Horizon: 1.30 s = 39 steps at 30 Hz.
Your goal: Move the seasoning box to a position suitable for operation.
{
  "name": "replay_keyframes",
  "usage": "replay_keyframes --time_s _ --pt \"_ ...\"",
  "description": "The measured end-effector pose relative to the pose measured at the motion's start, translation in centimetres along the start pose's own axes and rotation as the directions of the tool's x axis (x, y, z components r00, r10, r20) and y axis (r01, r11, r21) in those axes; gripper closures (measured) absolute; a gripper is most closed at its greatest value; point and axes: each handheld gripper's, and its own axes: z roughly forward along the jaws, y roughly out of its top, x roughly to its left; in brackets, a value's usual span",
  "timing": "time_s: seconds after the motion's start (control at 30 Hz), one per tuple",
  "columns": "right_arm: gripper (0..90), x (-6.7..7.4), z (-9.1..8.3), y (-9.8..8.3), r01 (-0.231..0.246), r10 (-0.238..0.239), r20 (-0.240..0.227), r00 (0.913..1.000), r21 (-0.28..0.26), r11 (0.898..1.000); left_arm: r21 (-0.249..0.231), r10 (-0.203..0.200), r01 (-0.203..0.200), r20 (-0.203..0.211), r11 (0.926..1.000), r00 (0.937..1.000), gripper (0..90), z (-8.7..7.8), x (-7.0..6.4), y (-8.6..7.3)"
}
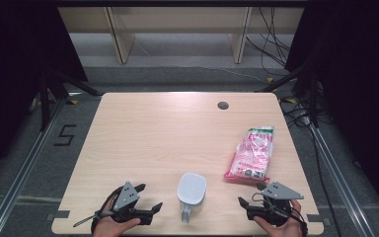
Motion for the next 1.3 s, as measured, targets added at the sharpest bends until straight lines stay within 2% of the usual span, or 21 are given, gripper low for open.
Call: replay_keyframes --time_s 0.07,0.13,0.17,0.2,0.33,0.37,0.43,0.47,0.5,0.57,0.6,0.67,0.77,0.93,1.0,1.03,1.1,1.13,1.17,1.23,1.3 --pt "21.6 0.0 0.0 0.0 0.0 0.0 0.0 1.0 0.002 1.0 -0.002 -0.004 0.004 0.008 1.0 1.0 15.0 0.0 0.0 0.0" --pt "21.7 0.2 -0.1 0.0 -0.027 0.027 0.008 0.9996 0.014 1.0 -0.001 -0.012 0.012 0.022 0.9999 0.9997 16.4 -0.1 -0.2 0.1" --pt "21.7 0.2 0.0 0.0 -0.025 0.025 0.002 0.9997 0.011 1.0 0.005 -0.003 0.003 0.025 1.0 0.9997 17.1 -0.1 -0.2 0.1" --pt "21.8 0.0 0.1 0.0 0.004 -0.004 0.002 1.0 0.005 1.0 0.008 -0.001 0.001 0.031 1.0 0.9995 17.9 -0.2 -0.2 0.1" --pt "21.7 0.0 0.0 0.1 0.013 -0.013 0.014 0.9998 0.001 1.0 0.003 -0.022 0.022 0.068 0.9998 0.9974 23.1 -0.3 -0.5 0.1" --pt "21.7 0.0 0.0 0.1 0.015 -0.015 0.017 0.9997 0.003 1.0 -0.006 -0.011 0.012 0.074 0.9999 0.9972 24.0 -0.3 -0.6 0.2" --pt "21.7 -0.2 0.0 0.1 0.015 -0.014 -0.016 0.9998 0.012 1.0 -0.011 -0.027 0.028 0.084 0.9995 0.9961 25.4 -0.4 -0.8 0.2" --pt "21.8 -0.1 0.0 0.1 0.018 -0.018 -0.002 0.9998 0.013 1.0 -0.01 -0.02 0.021 0.093 0.9997 0.9955 27.5 -0.5 -0.9 0.3" --pt "21.8 0.0 0.0 0.0 0.015 -0.015 0.018 0.9997 -0.001 1.0 -0.027 -0.033 0.036 0.099 0.999 0.9945 29.4 -0.5 -1.1 0.3" --pt "21.7 0.0 0.1 0.0 0.013 -0.014 0.002 0.9999 0.001 1.0 -0.019 -0.014 0.017 0.121 0.9997 0.9925 31.4 -0.7 -1.2 0.4" --pt "21.8 0.3 0.0 0.0 -0.018 0.018 0.007 0.9998 0.011 1.0 -0.03 -0.004 0.008 0.126 0.9995 0.992 32.7 -0.7 -1.4 0.4" --pt "21.7 0.2 0.1 0.0 -0.011 0.011 0.004 0.9999 0.009 1.0 -0.025 0.028 -0.024 0.142 0.9994 0.9896 35.6 -0.7 -1.6 0.4" --pt "21.8 0.3 0.0 0.0 -0.015 0.014 0.01 0.9998 0.013 1.0 -0.04 0.035 -0.028 0.19 0.9988 0.9812 41.3 -0.4 -1.9 0.3" --pt "22.0 -0.1 0.2 0.0 0.03 -0.03 0.002 0.9996 0.014 0.999 -0.05 0.107 -0.098 0.226 0.9939 0.9682 43.9 -0.5 -3.2 0.4" --pt "22.0 0.2 0.2 -0.1 -0.009 0.009 0.001 1.0 0.022 1.0 -0.054 0.114 -0.104 0.256 0.9932 0.9599 45.6 -0.4 -3.6 0.5" --pt "22.1 -0.1 0.2 0.0 0.022 -0.021 -0.005 0.9998 0.017 1.0 -0.061 0.106 -0.093 0.26 0.9938 0.9597 46.3 -0.3 -3.8 0.5" --pt "22.2 0.0 0.3 0.0 0.022 -0.022 -0.008 0.9997 0.017 1.0 -0.056 0.103 -0.091 0.269 0.9943 0.9575 48.2 -0.2 -4.2 0.5" --pt "22.2 0.3 0.2 -0.1 -0.01 0.01 0.0 1.0 0.021 1.0 -0.057 0.105 -0.093 0.294 0.9941 0.9501 50.8 -0.1 -4.3 0.6" --pt "22.2 0.0 0.3 0.0 0.027 -0.027 -0.01 0.9996 0.017 0.999 -0.057 0.109 -0.096 0.305 0.9938 0.946 50.8 0.0 -4.4 0.6" --pt "22.2 -0.1 0.4 0.0 0.027 -0.027 -0.008 0.9996 0.023 0.999 -0.062 0.105 -0.09 0.328 0.994 0.9387 54.0 0.3 -4.9 0.7" --pt "22.2 -0.1 0.4 0.0 0.028 -0.027 -0.01 0.9996 0.027 0.999 -0.06 0.128 -0.115 0.337 0.9916 0.9326 56.8 0.7 -5.4 0.8"
